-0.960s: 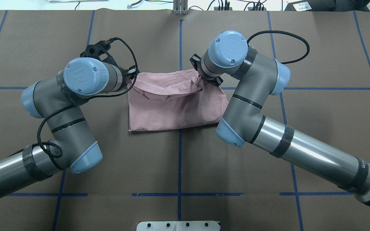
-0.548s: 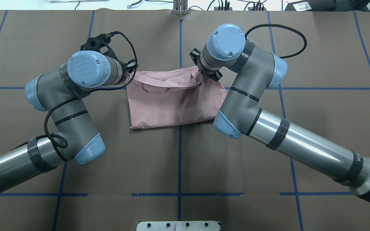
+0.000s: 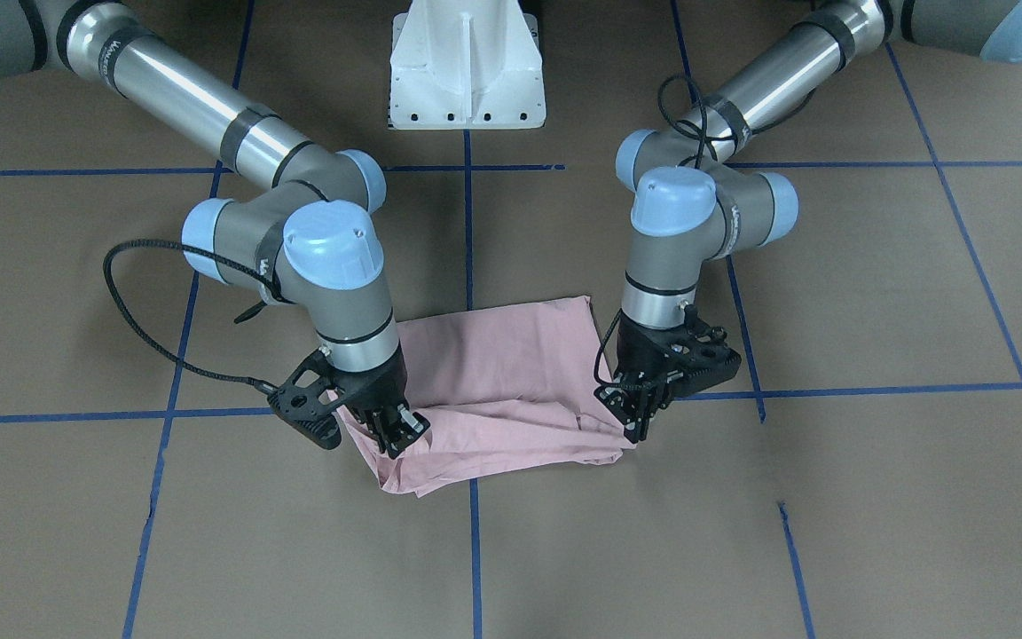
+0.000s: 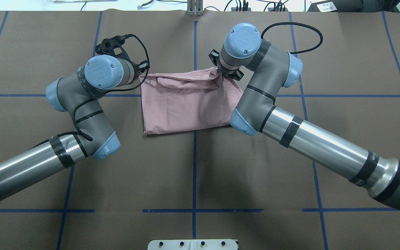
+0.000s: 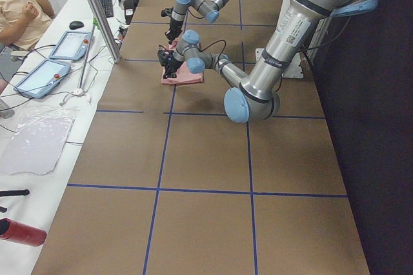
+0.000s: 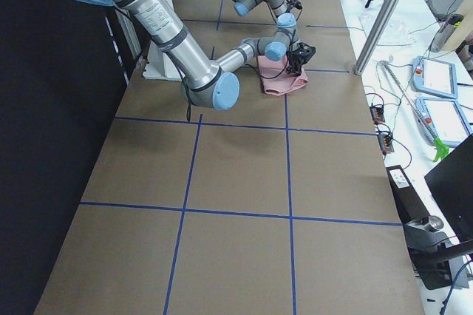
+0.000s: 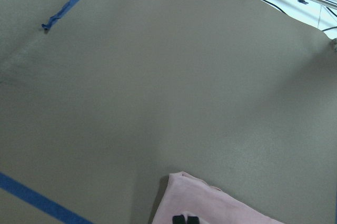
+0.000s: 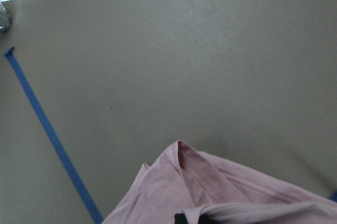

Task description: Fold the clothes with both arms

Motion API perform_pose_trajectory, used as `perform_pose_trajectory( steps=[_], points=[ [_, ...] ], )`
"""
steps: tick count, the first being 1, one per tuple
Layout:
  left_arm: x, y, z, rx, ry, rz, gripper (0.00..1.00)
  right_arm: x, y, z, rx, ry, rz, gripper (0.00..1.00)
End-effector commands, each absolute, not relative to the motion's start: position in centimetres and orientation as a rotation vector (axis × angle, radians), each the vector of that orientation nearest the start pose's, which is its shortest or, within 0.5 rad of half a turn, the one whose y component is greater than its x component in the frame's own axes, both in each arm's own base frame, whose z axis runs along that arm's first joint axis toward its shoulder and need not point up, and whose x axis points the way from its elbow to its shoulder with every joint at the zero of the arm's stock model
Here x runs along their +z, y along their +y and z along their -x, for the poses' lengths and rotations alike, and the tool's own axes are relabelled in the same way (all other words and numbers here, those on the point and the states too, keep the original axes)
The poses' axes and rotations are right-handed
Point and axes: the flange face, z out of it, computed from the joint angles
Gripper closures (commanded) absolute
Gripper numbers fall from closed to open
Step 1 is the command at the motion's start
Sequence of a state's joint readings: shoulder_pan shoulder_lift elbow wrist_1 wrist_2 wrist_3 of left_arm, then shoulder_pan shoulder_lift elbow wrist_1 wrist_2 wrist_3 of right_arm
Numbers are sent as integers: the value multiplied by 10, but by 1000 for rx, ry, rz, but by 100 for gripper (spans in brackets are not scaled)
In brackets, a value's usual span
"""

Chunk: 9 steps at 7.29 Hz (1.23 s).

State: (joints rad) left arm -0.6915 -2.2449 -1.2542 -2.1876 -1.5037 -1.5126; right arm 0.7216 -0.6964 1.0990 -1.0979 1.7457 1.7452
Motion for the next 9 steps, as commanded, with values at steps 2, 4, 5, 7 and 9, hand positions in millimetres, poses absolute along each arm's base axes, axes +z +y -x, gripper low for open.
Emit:
perform_pose_trajectory(
  steps=[2, 4, 5, 7, 9],
  points=[
    [339, -626, -487, -550, 941, -533, 0, 287, -699, 482, 638, -930, -122, 0],
    [330, -620, -436, -467, 1019, -493, 0, 292, -711, 449, 590, -951, -108, 0],
    [318, -618, -409, -441, 1060, -489, 0, 279, -685, 446, 565, -996, -119, 0],
    [325, -610, -316, -318, 1116, -460, 0, 287, -621, 407, 528, -1012, -96, 0],
    [410, -593, -179, -91, 1041, -489, 0, 337, -601, 309, 455, -1029, -88, 0]
  ],
)
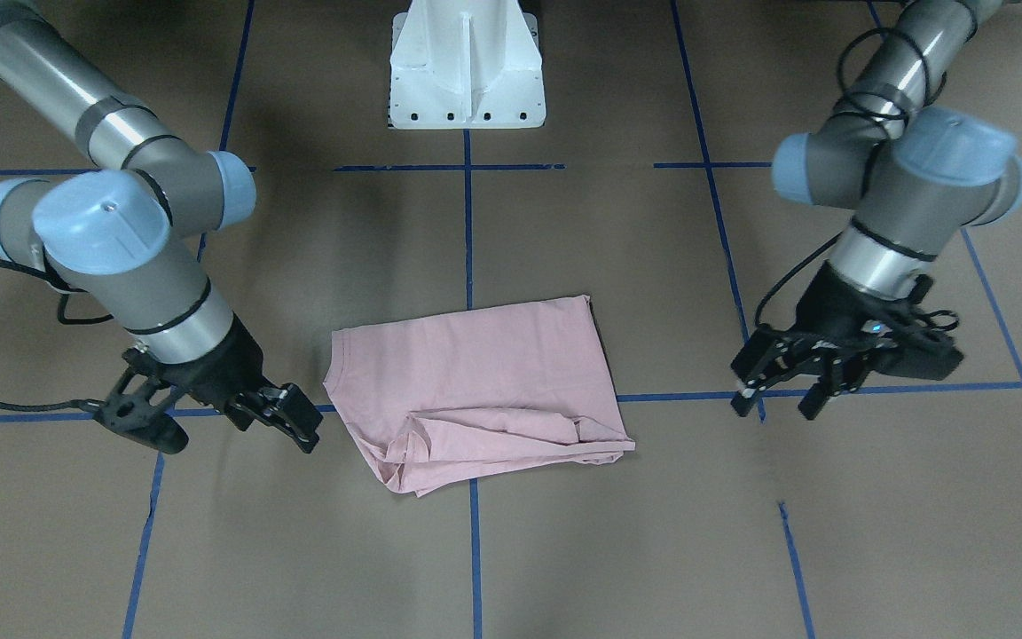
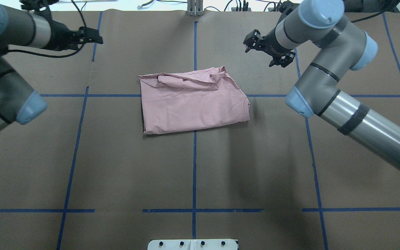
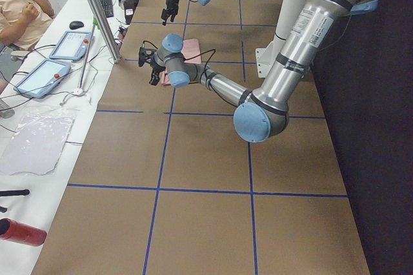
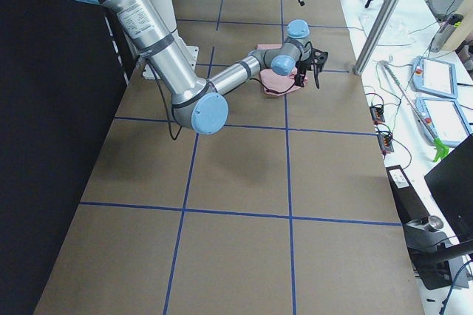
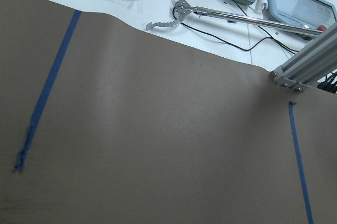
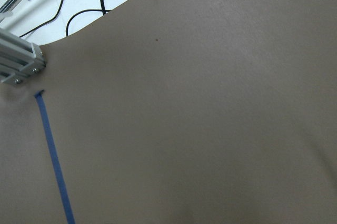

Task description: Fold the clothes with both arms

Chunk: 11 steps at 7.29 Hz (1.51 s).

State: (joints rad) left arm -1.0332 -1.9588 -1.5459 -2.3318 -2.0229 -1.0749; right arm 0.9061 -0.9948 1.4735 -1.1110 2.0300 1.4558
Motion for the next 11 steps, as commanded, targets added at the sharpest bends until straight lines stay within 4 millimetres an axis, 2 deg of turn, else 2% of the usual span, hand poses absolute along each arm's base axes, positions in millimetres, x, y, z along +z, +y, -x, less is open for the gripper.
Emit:
perform_pose_trajectory(
  steps=[1, 2, 3, 4, 5, 6, 7, 8, 9, 10, 11],
  points=[
    [445, -595, -122, -3, 969, -542, 0, 391, -596, 250, 355, -984, -124, 0],
    [478, -602, -69, 57, 886, -560, 0, 450, -590, 198, 266, -915, -168, 0],
    [504, -610, -15, 127, 781, -579, 0, 492, -585, 143, 196, -857, -215, 0],
    [513, -611, 33, 167, 710, -574, 0, 536, -575, 84, 133, -830, -233, 0],
    [513, -606, 62, 191, 676, -567, 0, 576, -558, 33, 81, -826, -239, 0],
    [515, -597, 74, 234, 680, -506, 0, 612, -539, -1, 23, -808, -225, 0],
    [536, -579, 79, 205, 694, -388, 0, 636, -523, -14, -57, -782, -188, 0],
    [553, -556, 79, 175, 704, -310, 0, 635, -521, -30, -60, -802, -141, 0],
    [574, -520, 74, 167, 747, -282, 0, 624, -521, -39, -52, -836, -119, 0],
    [573, -514, 73, 161, 764, -280, 0, 610, -524, -28, -65, -838, -95, 0],
    [584, -505, 72, 158, 760, -263, 0, 595, -534, -21, -69, -837, -70, 0]
  ],
)
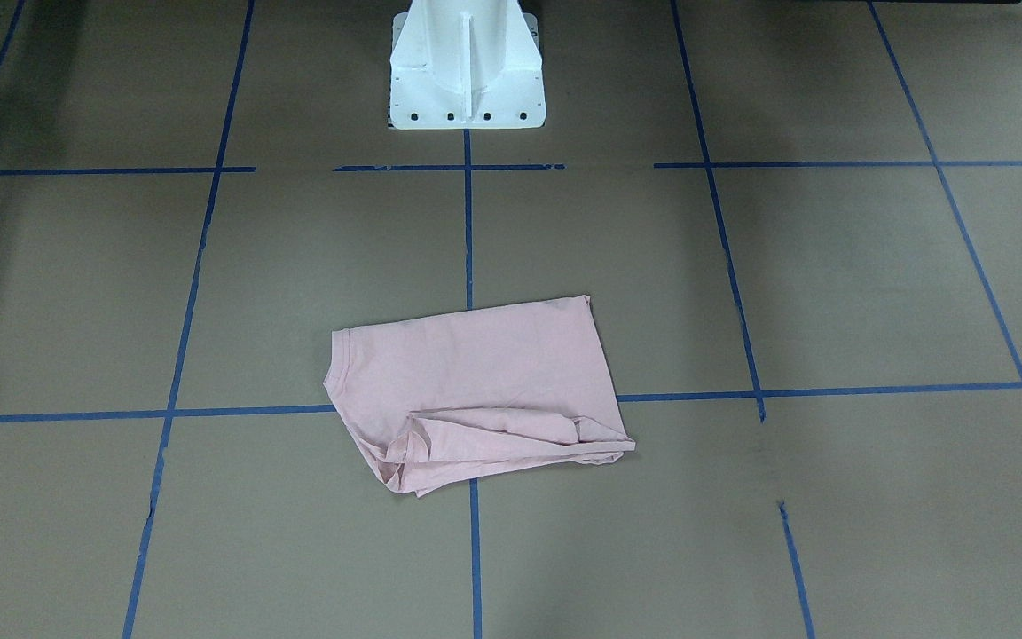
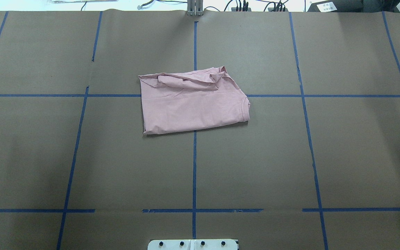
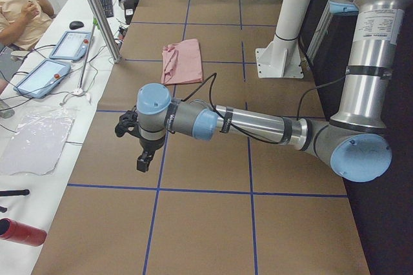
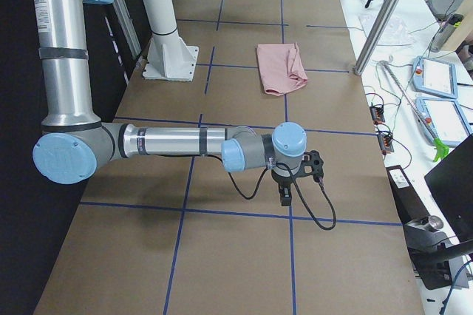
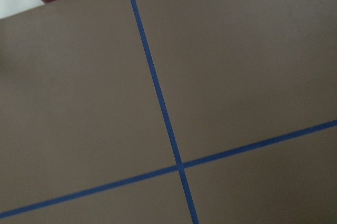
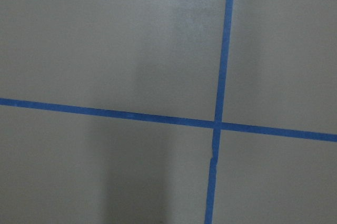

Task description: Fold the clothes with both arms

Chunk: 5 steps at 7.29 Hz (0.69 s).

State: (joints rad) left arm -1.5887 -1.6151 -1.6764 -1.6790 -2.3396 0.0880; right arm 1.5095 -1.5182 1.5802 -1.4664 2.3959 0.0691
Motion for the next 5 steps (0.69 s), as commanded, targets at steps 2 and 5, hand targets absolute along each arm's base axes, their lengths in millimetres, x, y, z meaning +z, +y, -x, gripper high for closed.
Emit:
perform_pose_trajectory(
  steps=[2, 5],
  points=[
    [589, -501, 71, 152, 760, -258, 0, 599, -532, -22, -61, -838, -59, 0],
    [570, -497, 71, 159, 765, -286, 0, 589, -527, -33, -45, -862, -88, 0]
  ],
)
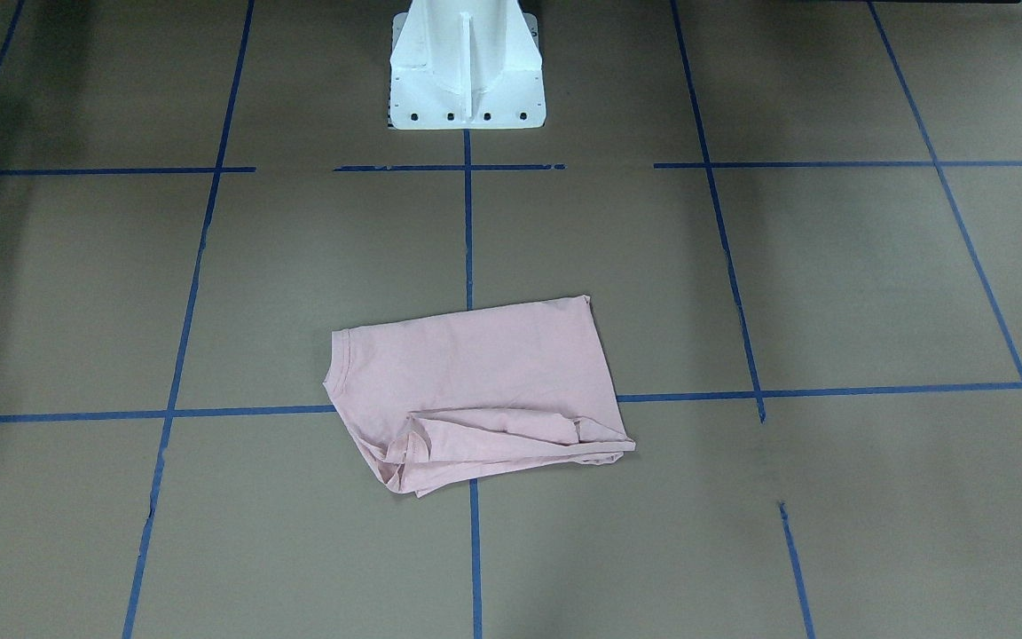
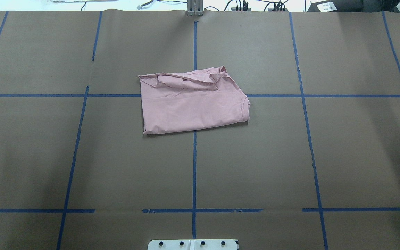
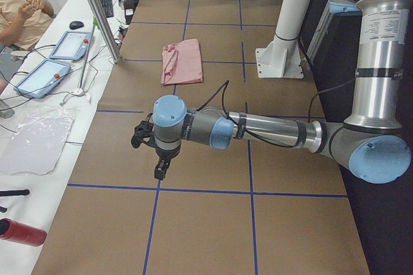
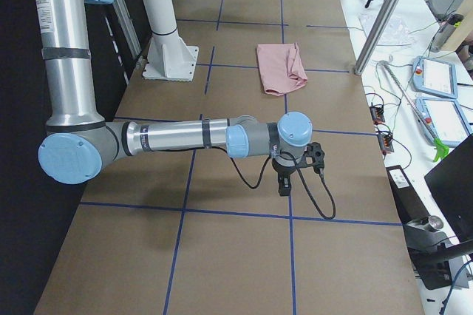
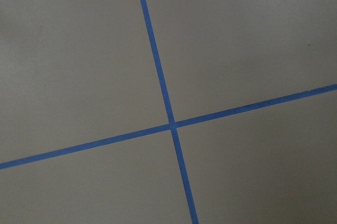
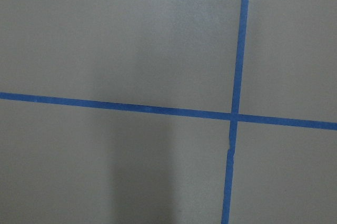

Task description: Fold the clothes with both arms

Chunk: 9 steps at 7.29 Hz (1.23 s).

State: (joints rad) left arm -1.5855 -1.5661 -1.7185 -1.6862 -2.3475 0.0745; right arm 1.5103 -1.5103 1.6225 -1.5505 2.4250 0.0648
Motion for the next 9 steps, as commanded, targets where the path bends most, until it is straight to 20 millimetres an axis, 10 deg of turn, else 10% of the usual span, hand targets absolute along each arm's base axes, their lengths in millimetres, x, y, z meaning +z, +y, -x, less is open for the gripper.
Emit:
perform_pose_trajectory(
  steps=[1, 9],
  points=[
    [572, -496, 71, 152, 768, -274, 0, 586, -528, -33, -42, -860, -91, 0],
    [630, -473, 68, 108, 781, -154, 0, 603, -519, -35, -33, -781, -72, 0]
  ],
)
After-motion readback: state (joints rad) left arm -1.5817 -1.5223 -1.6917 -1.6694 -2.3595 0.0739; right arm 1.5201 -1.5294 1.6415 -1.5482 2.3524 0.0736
